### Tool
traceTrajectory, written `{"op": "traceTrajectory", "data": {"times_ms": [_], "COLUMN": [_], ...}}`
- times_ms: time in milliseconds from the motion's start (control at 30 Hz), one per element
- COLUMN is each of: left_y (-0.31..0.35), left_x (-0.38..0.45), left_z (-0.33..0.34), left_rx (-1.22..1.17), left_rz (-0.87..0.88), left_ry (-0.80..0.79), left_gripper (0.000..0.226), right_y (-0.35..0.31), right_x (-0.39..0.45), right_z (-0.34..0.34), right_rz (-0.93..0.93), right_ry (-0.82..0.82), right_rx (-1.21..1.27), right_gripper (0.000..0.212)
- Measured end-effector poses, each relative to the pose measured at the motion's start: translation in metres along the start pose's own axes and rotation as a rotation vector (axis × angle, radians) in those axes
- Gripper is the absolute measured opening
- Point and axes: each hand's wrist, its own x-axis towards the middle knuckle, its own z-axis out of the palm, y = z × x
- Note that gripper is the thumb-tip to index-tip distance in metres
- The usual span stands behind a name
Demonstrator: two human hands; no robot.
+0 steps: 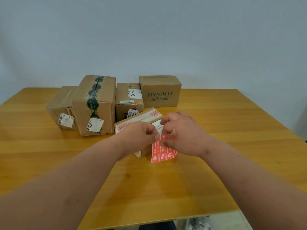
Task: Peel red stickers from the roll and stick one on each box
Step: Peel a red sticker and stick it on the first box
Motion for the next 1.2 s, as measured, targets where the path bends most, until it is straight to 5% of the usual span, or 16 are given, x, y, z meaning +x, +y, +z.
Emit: {"op": "traceTrajectory", "data": {"times_ms": [333,1200], "left_y": [0.003,-0.002], "left_x": [-0.002,0.005], "left_z": [-0.001,-0.02], "left_rx": [0.166,-0.147], "left_rz": [0.011,-0.064], "left_ry": [-0.027,-0.182], "left_gripper": [0.015,0.015], "right_y": [-0.001,0.0], "right_x": [0.007,0.01], "right_z": [0.003,0.001], "right_rz": [0.003,-0.069], "right_ry": [-0.117,-0.124], "right_rx": [-0.083,-0.041], "right_gripper": [0.017,0.021]}}
